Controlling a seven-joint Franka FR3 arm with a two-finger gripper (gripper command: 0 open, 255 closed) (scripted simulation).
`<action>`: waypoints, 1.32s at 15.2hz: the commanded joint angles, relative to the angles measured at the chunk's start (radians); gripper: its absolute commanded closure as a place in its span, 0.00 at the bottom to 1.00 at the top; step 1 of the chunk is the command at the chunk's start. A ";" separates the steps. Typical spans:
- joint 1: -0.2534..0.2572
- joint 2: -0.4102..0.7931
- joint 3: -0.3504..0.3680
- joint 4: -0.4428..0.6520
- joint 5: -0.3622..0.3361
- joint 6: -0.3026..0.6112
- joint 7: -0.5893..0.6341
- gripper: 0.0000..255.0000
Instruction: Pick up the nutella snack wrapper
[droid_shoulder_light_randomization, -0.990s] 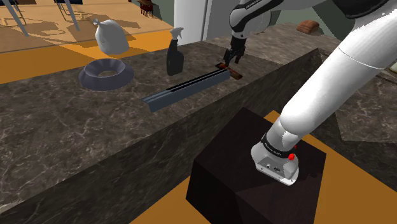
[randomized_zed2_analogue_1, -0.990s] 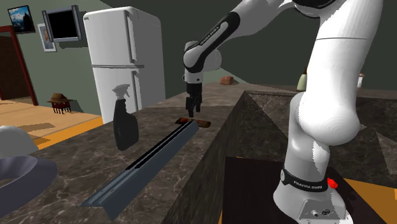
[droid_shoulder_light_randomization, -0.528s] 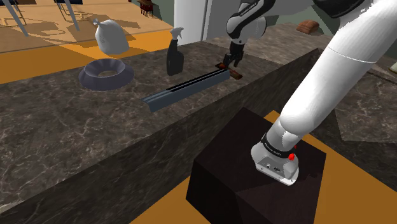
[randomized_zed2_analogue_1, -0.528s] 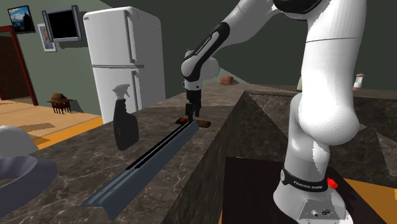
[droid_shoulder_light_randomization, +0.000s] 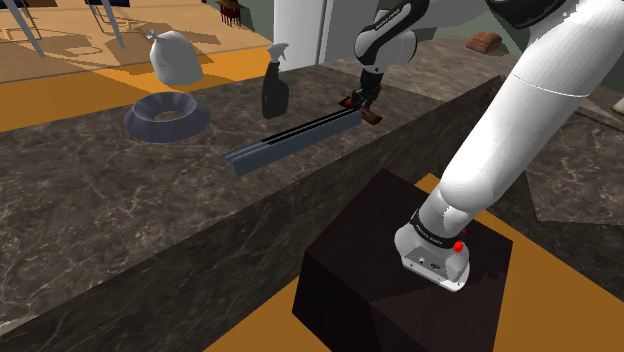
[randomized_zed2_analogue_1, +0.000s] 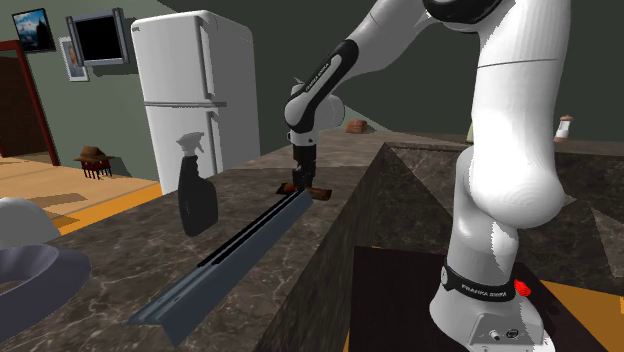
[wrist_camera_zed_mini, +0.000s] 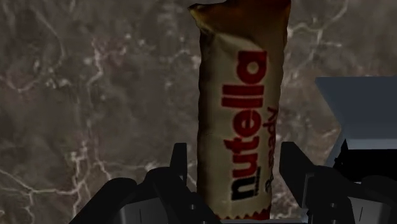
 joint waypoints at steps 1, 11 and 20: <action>0.000 0.001 0.000 -0.004 -0.001 -0.003 0.000 1.00; 0.004 -0.054 0.001 0.022 -0.036 -0.078 0.029 1.00; 0.005 -0.124 0.006 0.080 -0.074 -0.199 0.057 1.00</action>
